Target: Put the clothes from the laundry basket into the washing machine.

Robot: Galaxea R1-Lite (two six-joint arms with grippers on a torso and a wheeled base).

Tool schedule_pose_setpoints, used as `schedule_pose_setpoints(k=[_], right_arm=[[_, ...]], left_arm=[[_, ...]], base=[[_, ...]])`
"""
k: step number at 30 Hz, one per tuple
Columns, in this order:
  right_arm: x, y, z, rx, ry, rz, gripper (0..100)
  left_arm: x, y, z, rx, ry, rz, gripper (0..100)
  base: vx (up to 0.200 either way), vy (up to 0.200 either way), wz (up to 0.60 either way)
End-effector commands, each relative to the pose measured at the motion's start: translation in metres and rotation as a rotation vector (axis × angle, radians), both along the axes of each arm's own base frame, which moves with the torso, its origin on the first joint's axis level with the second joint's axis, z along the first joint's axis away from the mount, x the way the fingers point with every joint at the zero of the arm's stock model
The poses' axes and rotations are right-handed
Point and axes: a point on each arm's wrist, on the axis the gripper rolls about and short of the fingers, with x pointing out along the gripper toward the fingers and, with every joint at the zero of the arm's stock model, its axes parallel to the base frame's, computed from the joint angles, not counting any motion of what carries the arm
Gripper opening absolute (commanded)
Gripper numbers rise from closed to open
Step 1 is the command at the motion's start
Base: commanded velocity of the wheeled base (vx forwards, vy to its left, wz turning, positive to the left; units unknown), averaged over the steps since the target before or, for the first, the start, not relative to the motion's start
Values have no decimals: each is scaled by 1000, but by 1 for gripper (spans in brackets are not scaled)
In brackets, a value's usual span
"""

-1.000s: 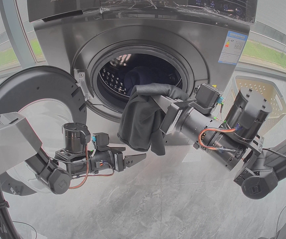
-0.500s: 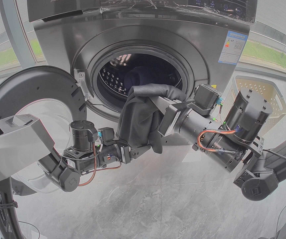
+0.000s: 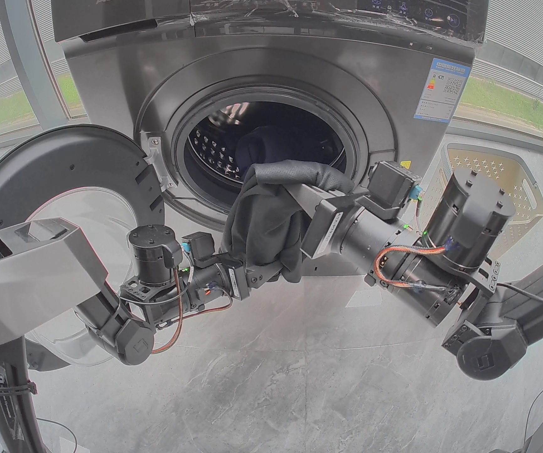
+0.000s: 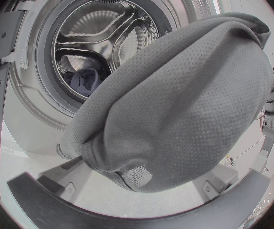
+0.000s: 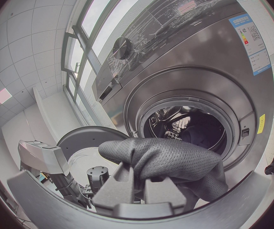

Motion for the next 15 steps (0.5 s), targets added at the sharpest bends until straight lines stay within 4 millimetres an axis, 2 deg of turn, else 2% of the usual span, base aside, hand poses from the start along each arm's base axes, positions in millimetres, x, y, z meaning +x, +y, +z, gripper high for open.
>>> schedule_pose_setpoints(k=[1, 5, 10, 11, 12, 15], right_arm=[[4, -1, -3, -8, 6, -9, 0], [5, 0, -5, -10, 10, -10, 0], [10, 0, -11, -21, 21, -19, 0], [10, 0, -11, -21, 21, -19, 0], [13, -1, -15, -22, 22, -29, 0], [20, -1, -26, -34, 32, -43, 0]], left_arm=[[-4, 0, -2, -3, -5, -3, 0], [-16, 2, 1, -13, -24, -12, 0], [-45, 4, 13, -27, -54, -44, 0], [-45, 4, 13, -27, -54, -44, 0], [-61, 6, 19, -30, -64, -63, 0], [-87, 7, 31, -45, -95, -87, 0]], base=[[0, 0, 0], [0, 0, 0], [0, 0, 0], [0, 0, 0], [0, 0, 0], [0, 0, 0]])
